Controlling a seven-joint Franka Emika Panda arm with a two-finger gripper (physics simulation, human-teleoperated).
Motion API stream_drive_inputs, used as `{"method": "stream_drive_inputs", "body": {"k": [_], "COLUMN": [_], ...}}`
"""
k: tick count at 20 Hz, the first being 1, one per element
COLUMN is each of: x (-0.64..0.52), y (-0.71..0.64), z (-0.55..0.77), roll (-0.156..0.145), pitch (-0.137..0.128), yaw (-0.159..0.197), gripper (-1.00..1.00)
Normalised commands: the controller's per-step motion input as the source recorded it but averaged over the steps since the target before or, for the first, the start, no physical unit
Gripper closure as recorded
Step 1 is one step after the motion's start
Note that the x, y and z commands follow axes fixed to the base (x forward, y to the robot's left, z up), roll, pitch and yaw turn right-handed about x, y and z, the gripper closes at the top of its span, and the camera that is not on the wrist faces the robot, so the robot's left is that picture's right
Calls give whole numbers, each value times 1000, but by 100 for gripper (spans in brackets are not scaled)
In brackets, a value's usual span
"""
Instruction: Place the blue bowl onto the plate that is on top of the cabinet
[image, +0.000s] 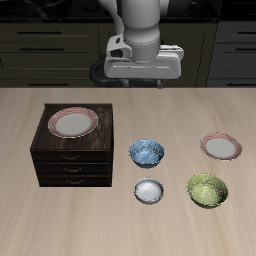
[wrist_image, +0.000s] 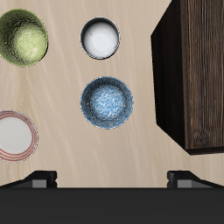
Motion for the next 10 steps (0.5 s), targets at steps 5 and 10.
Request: {"method": "stream_drive_inputs", "body": {"k": [5, 10], "x": [215, 180], "y": [211, 110], "z": [70, 61], "roll": [30, 20], "pitch": [-20, -21], "yaw": [-18, -14], "gripper": [-100, -100]}}
